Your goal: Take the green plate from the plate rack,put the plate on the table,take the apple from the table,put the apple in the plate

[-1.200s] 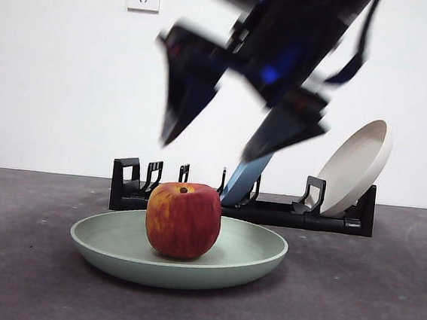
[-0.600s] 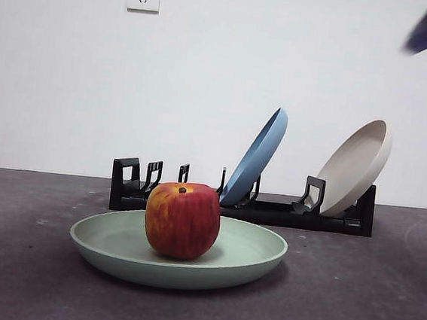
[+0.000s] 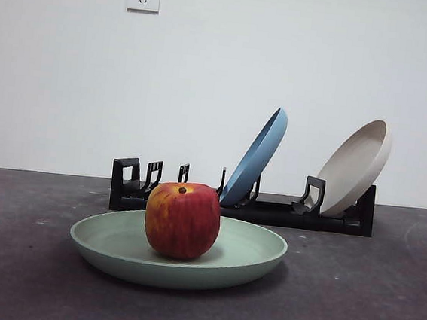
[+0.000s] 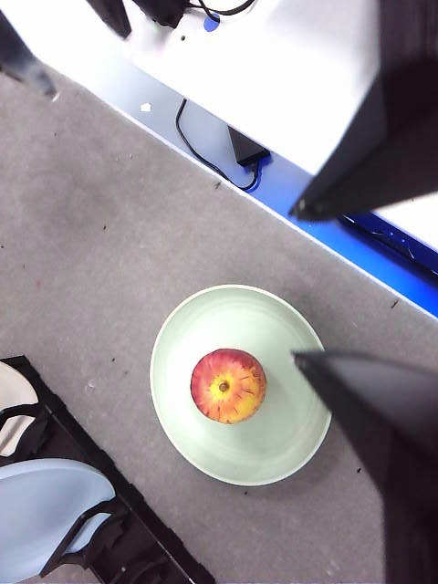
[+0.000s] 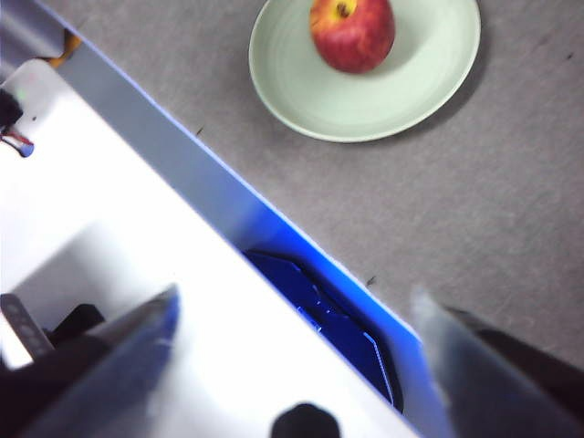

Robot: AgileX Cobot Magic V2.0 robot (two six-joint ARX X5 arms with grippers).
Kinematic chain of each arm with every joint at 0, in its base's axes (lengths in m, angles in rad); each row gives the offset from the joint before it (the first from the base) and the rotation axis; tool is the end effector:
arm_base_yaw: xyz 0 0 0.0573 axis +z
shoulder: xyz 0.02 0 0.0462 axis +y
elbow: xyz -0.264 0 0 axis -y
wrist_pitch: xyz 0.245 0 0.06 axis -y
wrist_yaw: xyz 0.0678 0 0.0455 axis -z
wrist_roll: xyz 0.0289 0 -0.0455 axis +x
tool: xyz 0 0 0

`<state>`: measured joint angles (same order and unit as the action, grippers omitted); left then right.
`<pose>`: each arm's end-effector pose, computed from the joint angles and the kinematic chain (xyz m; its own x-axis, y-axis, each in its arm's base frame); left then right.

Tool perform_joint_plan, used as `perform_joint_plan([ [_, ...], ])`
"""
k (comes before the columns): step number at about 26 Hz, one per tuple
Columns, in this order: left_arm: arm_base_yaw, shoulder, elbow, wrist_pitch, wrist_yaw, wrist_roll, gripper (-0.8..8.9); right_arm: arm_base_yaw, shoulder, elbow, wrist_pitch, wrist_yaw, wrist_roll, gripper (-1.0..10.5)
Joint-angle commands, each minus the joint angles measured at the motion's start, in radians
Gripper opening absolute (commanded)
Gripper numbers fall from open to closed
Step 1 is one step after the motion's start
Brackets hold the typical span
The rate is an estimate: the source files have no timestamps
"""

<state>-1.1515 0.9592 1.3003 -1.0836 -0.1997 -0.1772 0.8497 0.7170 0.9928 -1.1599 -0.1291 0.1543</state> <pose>0.0663 -0.1347 0.3932 0.4752 -0.5788 -0.6627 0.7741 0.6330 0.0022 0.0643 0.0787 0.3268 0.3184 0.5572 -0.7669 -0.7108 0.6756 0.1958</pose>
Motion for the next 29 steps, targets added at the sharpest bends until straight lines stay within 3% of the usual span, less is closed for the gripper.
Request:
perform_joint_plan([
  [1,-0.002,-0.002,-0.002,-0.003,0.000,-0.007,-0.08,0.002,0.000,-0.006,0.004,-0.004,0.014,-0.1],
  [29,-0.002,-0.002,-0.002,-0.018,-0.006,-0.007,-0.03,0.002,0.000,-0.006,0.026,0.001,0.013,0.0],
])
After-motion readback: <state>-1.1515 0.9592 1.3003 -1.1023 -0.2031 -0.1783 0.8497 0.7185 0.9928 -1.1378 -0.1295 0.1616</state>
